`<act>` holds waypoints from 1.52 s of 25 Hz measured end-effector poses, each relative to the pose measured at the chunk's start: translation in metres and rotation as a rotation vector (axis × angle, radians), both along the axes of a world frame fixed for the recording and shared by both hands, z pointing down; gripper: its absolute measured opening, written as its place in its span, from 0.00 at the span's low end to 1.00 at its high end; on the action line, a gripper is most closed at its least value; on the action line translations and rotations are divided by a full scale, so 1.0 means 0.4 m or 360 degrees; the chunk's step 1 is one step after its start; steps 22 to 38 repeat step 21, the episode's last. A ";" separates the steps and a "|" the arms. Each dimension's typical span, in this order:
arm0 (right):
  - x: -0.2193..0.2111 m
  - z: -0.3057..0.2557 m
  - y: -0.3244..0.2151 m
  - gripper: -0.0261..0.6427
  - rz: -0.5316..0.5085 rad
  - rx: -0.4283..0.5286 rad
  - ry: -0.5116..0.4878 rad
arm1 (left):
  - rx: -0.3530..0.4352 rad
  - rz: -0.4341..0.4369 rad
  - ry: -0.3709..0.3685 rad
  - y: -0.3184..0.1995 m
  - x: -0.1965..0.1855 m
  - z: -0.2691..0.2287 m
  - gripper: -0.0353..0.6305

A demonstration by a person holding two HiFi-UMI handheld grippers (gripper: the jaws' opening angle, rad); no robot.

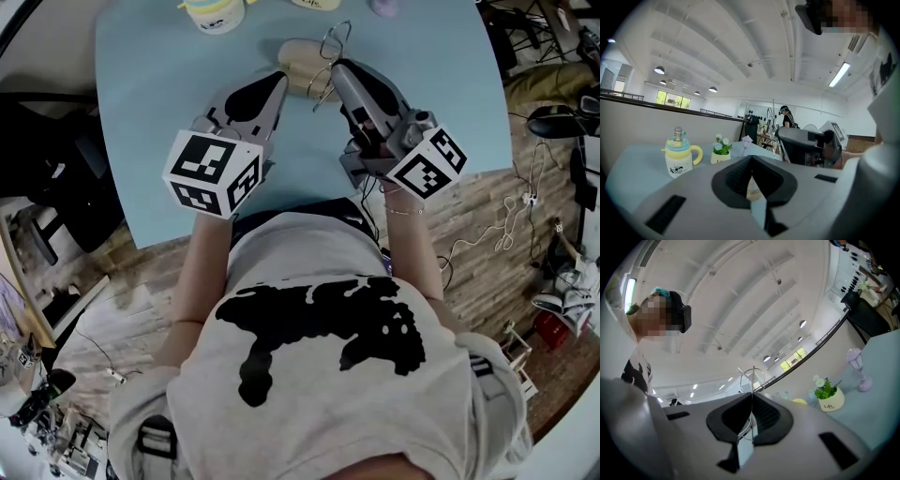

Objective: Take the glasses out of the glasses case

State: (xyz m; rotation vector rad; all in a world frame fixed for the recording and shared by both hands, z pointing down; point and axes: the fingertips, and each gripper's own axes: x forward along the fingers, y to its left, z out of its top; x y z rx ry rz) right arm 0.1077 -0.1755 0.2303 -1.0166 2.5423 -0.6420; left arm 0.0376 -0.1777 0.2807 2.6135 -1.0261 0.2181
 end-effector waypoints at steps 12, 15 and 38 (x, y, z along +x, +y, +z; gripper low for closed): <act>-0.007 0.011 0.003 0.06 -0.0047 -0.0033 0.0012 | -0.0010 0.0016 0.0006 -0.003 0.014 -0.003 0.07; -0.007 0.011 0.004 0.06 -0.0038 -0.0036 0.0013 | -0.0014 0.0025 0.0002 0.000 0.014 -0.001 0.07; 0.000 0.017 0.012 0.06 -0.0022 -0.0040 0.0011 | -0.0008 0.0051 0.0009 0.009 0.018 -0.002 0.07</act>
